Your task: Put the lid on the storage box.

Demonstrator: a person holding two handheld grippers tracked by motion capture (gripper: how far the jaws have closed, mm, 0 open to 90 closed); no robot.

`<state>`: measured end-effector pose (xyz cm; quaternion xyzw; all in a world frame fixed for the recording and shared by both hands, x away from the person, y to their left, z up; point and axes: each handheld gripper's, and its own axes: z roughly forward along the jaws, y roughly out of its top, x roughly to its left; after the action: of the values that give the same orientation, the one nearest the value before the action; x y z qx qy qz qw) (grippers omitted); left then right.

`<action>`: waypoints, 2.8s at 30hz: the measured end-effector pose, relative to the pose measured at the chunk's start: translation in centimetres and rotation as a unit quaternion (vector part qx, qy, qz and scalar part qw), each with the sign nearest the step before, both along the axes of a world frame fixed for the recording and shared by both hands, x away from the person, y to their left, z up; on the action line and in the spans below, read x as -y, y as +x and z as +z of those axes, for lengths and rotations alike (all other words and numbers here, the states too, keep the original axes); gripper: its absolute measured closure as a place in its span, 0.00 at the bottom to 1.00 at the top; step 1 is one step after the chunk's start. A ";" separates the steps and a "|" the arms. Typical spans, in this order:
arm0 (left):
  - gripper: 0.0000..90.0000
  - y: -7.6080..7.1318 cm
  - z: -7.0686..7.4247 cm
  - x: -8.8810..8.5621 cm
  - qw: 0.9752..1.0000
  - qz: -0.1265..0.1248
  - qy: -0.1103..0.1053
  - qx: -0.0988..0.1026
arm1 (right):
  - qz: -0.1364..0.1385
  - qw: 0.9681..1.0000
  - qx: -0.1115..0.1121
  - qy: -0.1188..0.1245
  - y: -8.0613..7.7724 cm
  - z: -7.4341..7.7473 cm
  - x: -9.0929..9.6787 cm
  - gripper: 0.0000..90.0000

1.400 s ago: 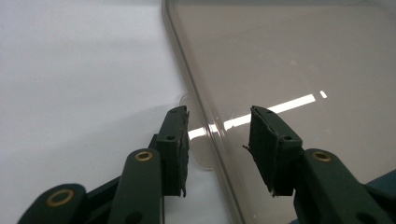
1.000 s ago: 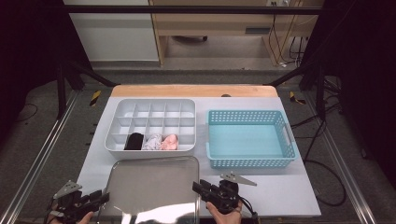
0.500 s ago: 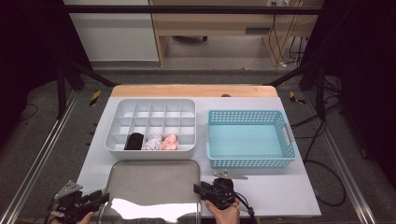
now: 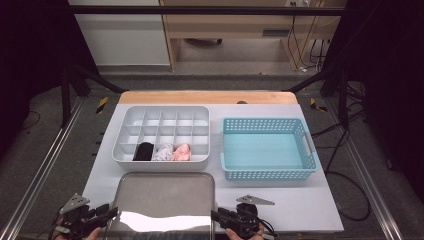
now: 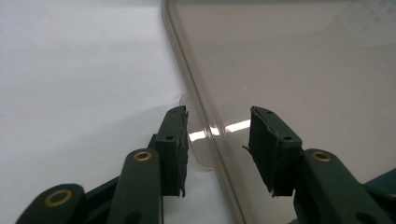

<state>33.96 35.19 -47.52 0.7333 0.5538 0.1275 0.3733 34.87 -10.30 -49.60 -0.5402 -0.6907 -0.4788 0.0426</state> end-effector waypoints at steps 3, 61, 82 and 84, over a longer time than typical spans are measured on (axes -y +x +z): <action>0.63 0.0 0.0 0.0 1.000 0.001 0.002 0.000 | -0.015 1.000 -0.014 0.014 0.3 0.0 0.1 0.73; 0.46 0.2 -0.1 -0.5 0.999 -0.015 -0.036 -0.006 | 0.038 0.999 0.013 0.024 1.5 1.1 0.0 0.79; 0.59 -0.2 0.8 -1.0 0.998 -0.029 -0.062 0.002 | 0.035 0.999 0.025 -0.002 1.4 1.9 -0.3 0.82; 0.61 -0.3 0.9 -1.0 0.998 -0.026 -0.064 0.005 | 0.034 0.999 0.025 -0.002 1.4 2.0 -0.3 0.82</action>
<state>33.65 36.16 -46.62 0.7217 0.5392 0.0857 0.4254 36.25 -9.99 -47.61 -0.5042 -0.7107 -0.4890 0.0405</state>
